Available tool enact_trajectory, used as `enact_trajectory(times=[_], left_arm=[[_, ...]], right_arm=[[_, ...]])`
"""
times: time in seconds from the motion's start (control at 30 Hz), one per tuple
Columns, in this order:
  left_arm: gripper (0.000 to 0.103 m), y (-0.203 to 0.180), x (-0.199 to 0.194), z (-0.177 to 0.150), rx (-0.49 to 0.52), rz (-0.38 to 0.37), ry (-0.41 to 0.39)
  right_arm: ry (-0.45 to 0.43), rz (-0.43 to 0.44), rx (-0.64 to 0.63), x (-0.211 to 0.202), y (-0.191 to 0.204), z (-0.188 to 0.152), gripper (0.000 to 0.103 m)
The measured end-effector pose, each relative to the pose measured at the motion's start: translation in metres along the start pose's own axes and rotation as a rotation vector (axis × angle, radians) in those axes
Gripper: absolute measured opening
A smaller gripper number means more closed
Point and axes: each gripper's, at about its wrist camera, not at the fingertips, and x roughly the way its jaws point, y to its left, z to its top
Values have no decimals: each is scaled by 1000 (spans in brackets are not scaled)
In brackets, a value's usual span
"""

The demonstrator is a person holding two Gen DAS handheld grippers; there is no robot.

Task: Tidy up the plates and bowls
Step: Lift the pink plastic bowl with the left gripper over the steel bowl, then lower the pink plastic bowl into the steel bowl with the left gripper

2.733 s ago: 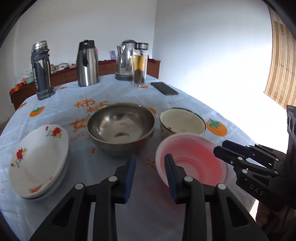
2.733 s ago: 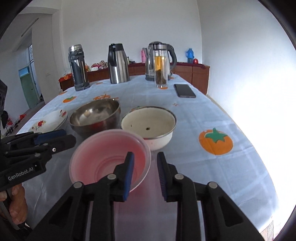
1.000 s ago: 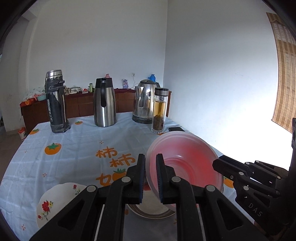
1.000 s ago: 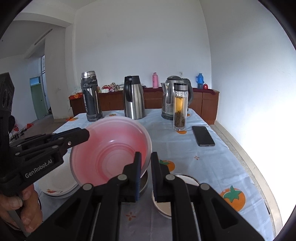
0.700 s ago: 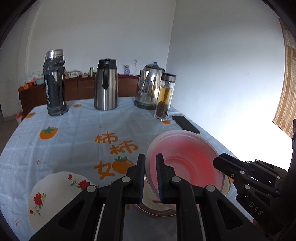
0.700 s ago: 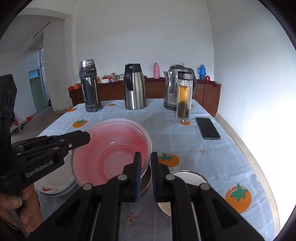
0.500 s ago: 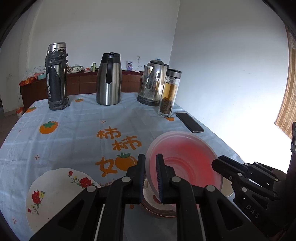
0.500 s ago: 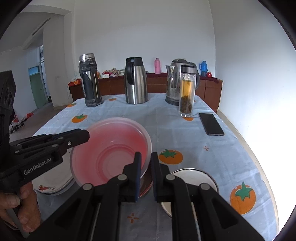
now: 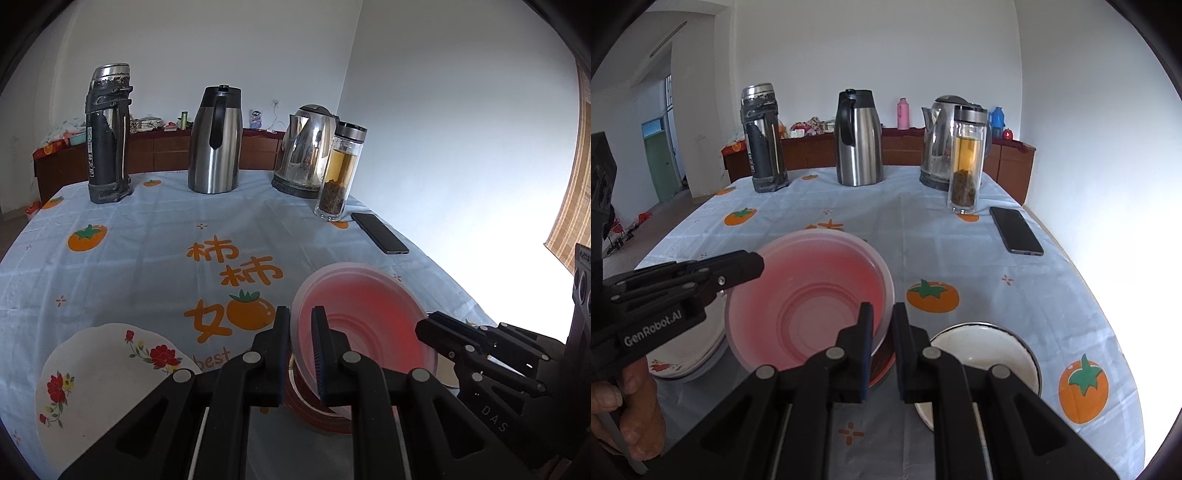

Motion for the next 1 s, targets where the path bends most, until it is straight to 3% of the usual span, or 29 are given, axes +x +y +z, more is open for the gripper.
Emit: enact_trajectory(times=[1.0], left_arm=[[13, 8, 13, -2, -6, 20, 49]], right_arm=[[27, -13, -27, 6, 7, -1, 13]])
